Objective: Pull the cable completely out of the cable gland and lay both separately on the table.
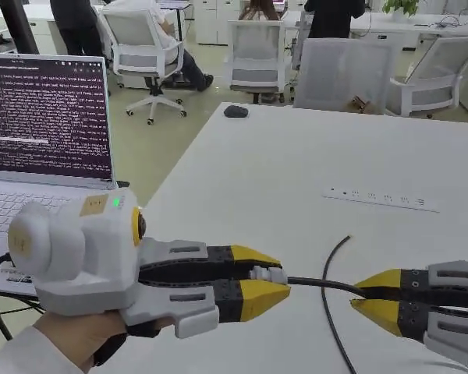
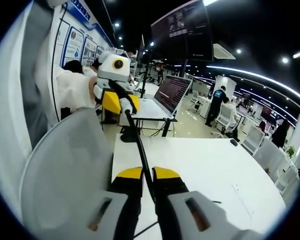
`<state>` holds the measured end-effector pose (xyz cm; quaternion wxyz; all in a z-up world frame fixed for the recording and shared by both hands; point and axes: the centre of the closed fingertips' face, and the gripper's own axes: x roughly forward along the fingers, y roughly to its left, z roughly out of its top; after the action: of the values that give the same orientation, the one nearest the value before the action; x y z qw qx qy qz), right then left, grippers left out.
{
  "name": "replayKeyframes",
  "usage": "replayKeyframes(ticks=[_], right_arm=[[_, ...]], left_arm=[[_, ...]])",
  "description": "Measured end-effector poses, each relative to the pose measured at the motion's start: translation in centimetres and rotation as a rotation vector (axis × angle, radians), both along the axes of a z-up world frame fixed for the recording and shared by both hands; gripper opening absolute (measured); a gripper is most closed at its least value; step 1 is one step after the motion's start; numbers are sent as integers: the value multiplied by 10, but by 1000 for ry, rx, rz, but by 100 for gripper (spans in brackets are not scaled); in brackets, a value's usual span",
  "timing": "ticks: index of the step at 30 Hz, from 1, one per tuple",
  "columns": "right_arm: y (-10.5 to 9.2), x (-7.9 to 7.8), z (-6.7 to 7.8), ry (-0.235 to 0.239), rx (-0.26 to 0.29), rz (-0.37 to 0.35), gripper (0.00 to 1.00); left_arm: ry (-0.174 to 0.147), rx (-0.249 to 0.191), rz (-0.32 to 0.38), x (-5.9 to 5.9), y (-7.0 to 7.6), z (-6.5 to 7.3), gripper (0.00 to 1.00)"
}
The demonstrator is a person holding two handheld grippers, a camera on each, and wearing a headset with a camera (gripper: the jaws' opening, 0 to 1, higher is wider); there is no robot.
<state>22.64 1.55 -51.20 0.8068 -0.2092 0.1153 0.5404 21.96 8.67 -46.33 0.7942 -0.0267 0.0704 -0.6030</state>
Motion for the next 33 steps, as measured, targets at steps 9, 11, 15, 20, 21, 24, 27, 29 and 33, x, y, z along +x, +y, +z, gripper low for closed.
replayKeyframes(ticks=[9, 11, 15, 20, 21, 24, 27, 29, 33], right_arm=[[12, -9, -1, -7, -10, -62, 6], [13, -12, -2, -8, -13, -76, 6], [16, -17, -10, -3, -41, -99, 6], [20, -18, -6, 7, -18, -149, 14], [24, -18, 3, 0, 12, -153, 17], [40, -27, 23, 6, 104, -89, 19], [44, -30, 27, -6, 89, -45, 20], [45, -32, 26, 3, 75, -16, 21], [53, -34, 26, 25, 103, 50, 21]], left_arm=[[2, -9, -54, -4, 14, 2, 17], [5, -11, -73, -7, 15, 1, 17], [30, -25, -116, -14, 16, -4, 17], [25, -13, -145, -21, 17, -13, 17], [26, -2, -143, -22, 17, -17, 17], [29, 0, -136, -25, 14, -20, 17], [44, -18, -129, -27, 7, -19, 17], [63, -16, -108, -26, 3, -20, 17], [66, -11, -115, -31, 1, -16, 17]])
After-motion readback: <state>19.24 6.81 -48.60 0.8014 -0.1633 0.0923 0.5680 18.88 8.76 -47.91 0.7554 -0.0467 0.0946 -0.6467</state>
